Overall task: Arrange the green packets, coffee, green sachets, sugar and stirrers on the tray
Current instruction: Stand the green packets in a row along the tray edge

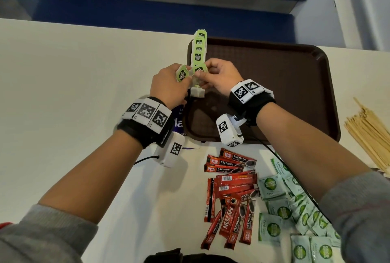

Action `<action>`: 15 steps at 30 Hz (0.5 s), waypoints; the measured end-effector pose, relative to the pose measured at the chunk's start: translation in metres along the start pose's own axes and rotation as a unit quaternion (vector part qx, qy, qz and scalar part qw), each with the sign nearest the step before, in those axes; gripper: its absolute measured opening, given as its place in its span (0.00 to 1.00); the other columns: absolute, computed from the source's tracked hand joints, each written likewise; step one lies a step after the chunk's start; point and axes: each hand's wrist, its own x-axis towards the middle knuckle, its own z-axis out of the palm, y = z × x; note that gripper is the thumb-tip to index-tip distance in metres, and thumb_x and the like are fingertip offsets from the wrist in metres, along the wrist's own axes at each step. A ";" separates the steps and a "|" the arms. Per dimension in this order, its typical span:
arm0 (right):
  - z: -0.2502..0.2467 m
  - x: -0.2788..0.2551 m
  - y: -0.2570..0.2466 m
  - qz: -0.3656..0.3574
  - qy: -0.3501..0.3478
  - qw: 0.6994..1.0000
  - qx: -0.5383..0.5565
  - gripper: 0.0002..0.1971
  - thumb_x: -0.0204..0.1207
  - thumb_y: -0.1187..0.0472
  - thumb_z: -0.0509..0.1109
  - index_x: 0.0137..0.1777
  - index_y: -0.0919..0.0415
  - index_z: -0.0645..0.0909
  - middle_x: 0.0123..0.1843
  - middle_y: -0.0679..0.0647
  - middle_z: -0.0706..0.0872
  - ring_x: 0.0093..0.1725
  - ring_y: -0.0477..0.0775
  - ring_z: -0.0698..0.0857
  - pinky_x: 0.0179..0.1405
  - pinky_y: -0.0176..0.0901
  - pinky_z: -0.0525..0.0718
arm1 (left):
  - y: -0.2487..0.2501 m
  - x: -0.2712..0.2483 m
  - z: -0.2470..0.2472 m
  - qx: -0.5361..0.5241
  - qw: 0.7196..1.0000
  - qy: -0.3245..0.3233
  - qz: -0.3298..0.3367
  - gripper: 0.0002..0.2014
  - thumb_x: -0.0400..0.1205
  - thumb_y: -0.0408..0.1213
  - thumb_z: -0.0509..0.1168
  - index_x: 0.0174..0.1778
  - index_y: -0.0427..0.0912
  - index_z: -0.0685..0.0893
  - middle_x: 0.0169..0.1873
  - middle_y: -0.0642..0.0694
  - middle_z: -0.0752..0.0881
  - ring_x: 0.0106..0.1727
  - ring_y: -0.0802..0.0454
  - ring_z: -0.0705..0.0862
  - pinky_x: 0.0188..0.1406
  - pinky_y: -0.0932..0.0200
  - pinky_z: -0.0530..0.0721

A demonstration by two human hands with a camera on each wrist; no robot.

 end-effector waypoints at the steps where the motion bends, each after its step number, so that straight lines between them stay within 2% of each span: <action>1: -0.001 -0.001 -0.002 -0.005 0.007 1.000 0.021 0.05 0.72 0.64 0.75 0.43 0.58 0.81 0.44 0.57 0.89 0.36 0.48 0.88 0.38 0.40 0.88 | -0.001 0.000 0.000 0.006 1.000 -0.001 0.003 0.13 0.82 0.41 0.65 0.61 0.46 0.83 0.47 0.43 0.88 0.39 0.46 0.89 0.38 0.48 0.90; 3: -0.003 -0.002 -0.003 -0.019 0.016 0.999 0.042 0.06 0.71 0.66 0.77 0.42 0.57 0.82 0.45 0.55 0.89 0.38 0.46 0.88 0.36 0.36 0.86 | -0.001 0.000 0.001 0.014 1.000 -0.001 0.005 0.13 0.81 0.46 0.66 0.59 0.45 0.84 0.46 0.44 0.88 0.42 0.45 0.89 0.45 0.44 0.89; 6: -0.005 -0.004 -0.007 -0.032 0.020 0.998 0.050 0.07 0.70 0.67 0.77 0.44 0.57 0.84 0.44 0.53 0.89 0.36 0.40 0.87 0.34 0.31 0.83 | -0.001 0.001 0.001 0.025 1.000 0.000 -0.001 0.14 0.80 0.49 0.67 0.54 0.43 0.84 0.41 0.45 0.87 0.41 0.45 0.88 0.45 0.44 0.89; 10: -0.006 -0.008 -0.010 -0.015 0.023 0.998 0.060 0.08 0.71 0.68 0.75 0.50 0.66 0.84 0.43 0.52 0.88 0.33 0.37 0.87 0.31 0.27 0.81 | -0.002 0.002 0.003 0.025 1.000 0.005 -0.005 0.12 0.81 0.47 0.67 0.53 0.42 0.82 0.41 0.45 0.86 0.34 0.47 0.87 0.33 0.52 0.89; 13: -0.005 -0.008 -0.007 0.009 0.021 0.999 0.040 0.02 0.73 0.66 0.75 0.43 0.63 0.84 0.42 0.52 0.88 0.33 0.40 0.87 0.31 0.27 0.82 | -0.004 0.001 0.004 0.021 1.000 0.007 -0.007 0.11 0.81 0.47 0.67 0.53 0.44 0.80 0.41 0.47 0.85 0.31 0.51 0.87 0.26 0.60 0.87; 15: -0.006 -0.008 -0.004 0.019 0.025 0.999 0.035 0.03 0.73 0.65 0.74 0.39 0.60 0.84 0.40 0.52 0.88 0.32 0.41 0.87 0.31 0.28 0.83 | -0.005 0.001 0.004 0.024 1.000 0.007 -0.008 0.12 0.81 0.47 0.67 0.54 0.44 0.81 0.42 0.47 0.86 0.32 0.50 0.87 0.26 0.59 0.87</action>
